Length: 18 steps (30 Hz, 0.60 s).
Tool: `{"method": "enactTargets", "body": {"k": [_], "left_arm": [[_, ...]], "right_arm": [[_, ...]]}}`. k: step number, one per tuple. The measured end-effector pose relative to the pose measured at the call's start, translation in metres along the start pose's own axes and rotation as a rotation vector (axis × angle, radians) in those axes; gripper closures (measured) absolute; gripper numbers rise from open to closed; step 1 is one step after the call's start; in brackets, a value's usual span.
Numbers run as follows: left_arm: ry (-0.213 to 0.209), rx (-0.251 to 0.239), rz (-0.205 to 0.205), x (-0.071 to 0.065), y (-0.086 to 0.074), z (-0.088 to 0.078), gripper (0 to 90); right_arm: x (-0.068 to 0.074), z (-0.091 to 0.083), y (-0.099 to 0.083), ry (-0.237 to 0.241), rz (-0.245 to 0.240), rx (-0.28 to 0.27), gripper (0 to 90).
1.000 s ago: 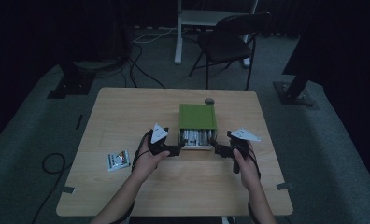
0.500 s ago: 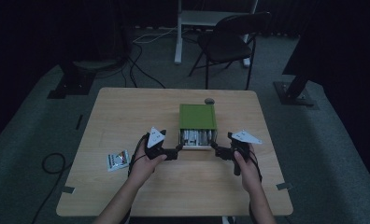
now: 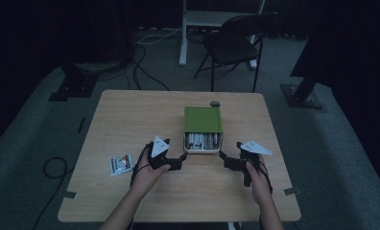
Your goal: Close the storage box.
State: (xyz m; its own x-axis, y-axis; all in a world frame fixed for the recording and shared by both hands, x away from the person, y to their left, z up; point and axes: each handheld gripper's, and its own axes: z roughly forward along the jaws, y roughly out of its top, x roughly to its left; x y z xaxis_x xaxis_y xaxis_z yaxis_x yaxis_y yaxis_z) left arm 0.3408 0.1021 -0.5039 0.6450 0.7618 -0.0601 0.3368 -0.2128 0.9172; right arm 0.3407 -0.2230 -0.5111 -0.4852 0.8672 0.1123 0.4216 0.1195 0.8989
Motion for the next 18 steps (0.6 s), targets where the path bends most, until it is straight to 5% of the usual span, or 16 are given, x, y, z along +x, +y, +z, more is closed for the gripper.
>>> {"method": "enactTargets", "body": {"k": [18], "left_arm": [[0.001,0.055,0.001,-0.003,-0.031,-0.009,10.6]], "right_arm": [[-0.01,-0.021,-0.037,-0.022,-0.04,0.061,12.0]]}}
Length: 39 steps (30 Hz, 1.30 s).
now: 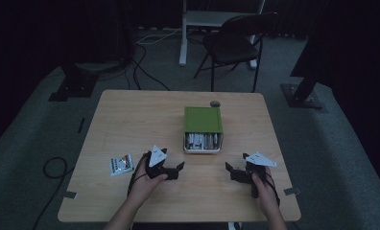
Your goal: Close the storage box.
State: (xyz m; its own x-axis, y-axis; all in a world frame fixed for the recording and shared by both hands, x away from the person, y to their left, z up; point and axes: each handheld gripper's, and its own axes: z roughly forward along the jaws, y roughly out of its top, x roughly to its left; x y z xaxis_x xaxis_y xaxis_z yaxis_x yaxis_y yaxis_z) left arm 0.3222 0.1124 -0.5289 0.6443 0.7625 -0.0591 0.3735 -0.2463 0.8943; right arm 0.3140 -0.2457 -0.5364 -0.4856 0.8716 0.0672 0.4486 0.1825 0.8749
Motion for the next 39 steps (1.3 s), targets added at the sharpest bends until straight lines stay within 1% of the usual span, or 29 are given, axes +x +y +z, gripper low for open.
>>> {"method": "enactTargets", "body": {"k": [2,6,8,9,10,12,14,17,18,20,23,25,27,30,32,38,39], "left_arm": [[-0.005,0.006,-0.005,0.001,-0.003,-0.001,10.6],[-0.002,0.025,-0.03,0.004,-0.009,-0.004,10.6],[0.005,0.06,-0.028,0.004,-0.012,-0.006,10.7],[0.006,0.07,-0.03,0.004,-0.014,-0.007,10.7],[0.006,0.078,-0.034,0.005,-0.015,-0.009,10.7],[0.01,0.117,-0.059,0.005,-0.018,-0.011,10.8],[0.01,0.139,-0.064,0.004,-0.021,-0.013,10.8],[0.014,0.15,-0.055,0.003,-0.025,-0.015,10.8],[0.017,0.153,-0.055,0.003,-0.026,-0.017,10.8],[0.018,0.162,-0.051,0.002,-0.027,-0.019,10.8],[0.034,0.182,-0.04,0.0,-0.029,-0.022,10.8],[0.042,0.202,-0.029,-0.002,-0.03,-0.023,10.8],[0.045,0.221,-0.03,-0.004,-0.03,-0.025,10.8],[0.068,0.239,-0.022,-0.006,-0.031,-0.028,10.8],[0.092,0.251,-0.015,-0.007,-0.032,-0.03,10.8],[0.115,0.285,-0.024,-0.008,-0.037,-0.036,10.8],[0.119,0.287,-0.023,-0.008,-0.038,-0.037,10.8]], "right_arm": [[-0.001,-0.002,-0.003,-0.003,-0.001,0.006,11.9],[-0.002,-0.005,-0.01,-0.008,0.0,0.017,12.0],[-0.003,-0.006,-0.013,-0.017,0.0,0.025,12.0],[-0.003,-0.007,-0.015,-0.021,-0.002,0.03,12.0],[-0.004,-0.008,-0.016,-0.019,0.0,0.036,12.0],[-0.005,-0.011,-0.017,-0.027,-0.004,0.034,12.0],[-0.006,-0.013,-0.018,-0.037,-0.004,0.041,12.0],[-0.007,-0.016,-0.02,-0.051,-0.032,0.058,12.1],[-0.008,-0.016,-0.021,-0.056,-0.035,0.073,12.1],[-0.009,-0.018,-0.022,-0.055,-0.03,0.082,12.1],[-0.011,-0.02,-0.025,-0.075,-0.046,0.128,12.1],[-0.012,-0.022,-0.026,-0.085,-0.048,0.145,12.1],[-0.014,-0.024,-0.027,-0.092,-0.055,0.162,12.1],[-0.016,-0.027,-0.029,-0.1,-0.07,0.183,12.1],[-0.018,-0.028,-0.03,-0.104,-0.049,0.188,12.1],[-0.026,-0.03,-0.033,-0.17,-0.027,0.237,11.9],[-0.027,-0.031,-0.033,-0.176,-0.02,0.238,11.9]]}}
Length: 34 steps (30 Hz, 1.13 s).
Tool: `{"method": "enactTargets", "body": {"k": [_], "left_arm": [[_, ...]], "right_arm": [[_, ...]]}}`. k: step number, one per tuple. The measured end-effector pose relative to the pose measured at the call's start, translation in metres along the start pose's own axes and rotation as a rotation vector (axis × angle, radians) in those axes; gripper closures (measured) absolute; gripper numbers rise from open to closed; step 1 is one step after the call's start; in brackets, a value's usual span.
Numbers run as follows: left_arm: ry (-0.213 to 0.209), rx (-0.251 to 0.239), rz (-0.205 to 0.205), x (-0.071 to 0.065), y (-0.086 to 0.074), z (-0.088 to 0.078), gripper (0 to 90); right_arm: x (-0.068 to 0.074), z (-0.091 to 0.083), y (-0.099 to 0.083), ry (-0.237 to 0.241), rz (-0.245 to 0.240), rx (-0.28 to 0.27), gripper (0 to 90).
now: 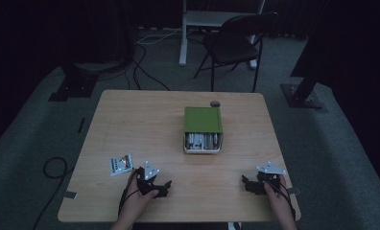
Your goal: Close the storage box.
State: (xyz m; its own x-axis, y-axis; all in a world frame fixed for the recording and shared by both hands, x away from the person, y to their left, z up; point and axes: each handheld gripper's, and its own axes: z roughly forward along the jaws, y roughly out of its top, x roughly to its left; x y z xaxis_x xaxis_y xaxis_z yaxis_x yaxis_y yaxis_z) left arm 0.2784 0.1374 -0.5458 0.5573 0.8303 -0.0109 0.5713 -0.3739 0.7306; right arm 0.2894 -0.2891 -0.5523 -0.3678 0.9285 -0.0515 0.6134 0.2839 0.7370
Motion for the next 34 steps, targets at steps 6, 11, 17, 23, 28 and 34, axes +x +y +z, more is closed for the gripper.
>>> {"method": "enactTargets", "body": {"k": [6,11,17,23,28,34], "left_arm": [[0.016,0.01,0.001,0.0,-0.005,-0.001,10.8],[0.025,0.035,0.001,-0.001,-0.006,-0.001,10.8],[0.049,0.034,-0.004,-0.002,-0.006,-0.001,11.9],[0.056,0.038,-0.017,-0.002,-0.006,-0.001,11.0],[0.056,0.037,-0.019,-0.002,-0.006,-0.001,11.0],[0.056,0.038,-0.02,-0.002,-0.006,-0.001,10.9]], "right_arm": [[-0.008,-0.001,-0.002,-0.051,0.056,0.007,11.7],[-0.012,-0.001,-0.003,-0.037,0.102,0.02,11.8],[-0.013,-0.002,-0.003,-0.036,0.114,0.023,11.8],[-0.013,-0.002,-0.003,-0.035,0.116,0.023,11.8],[-0.013,-0.002,-0.003,-0.035,0.116,0.023,11.8],[-0.013,-0.002,-0.003,-0.035,0.116,0.023,11.8]]}}
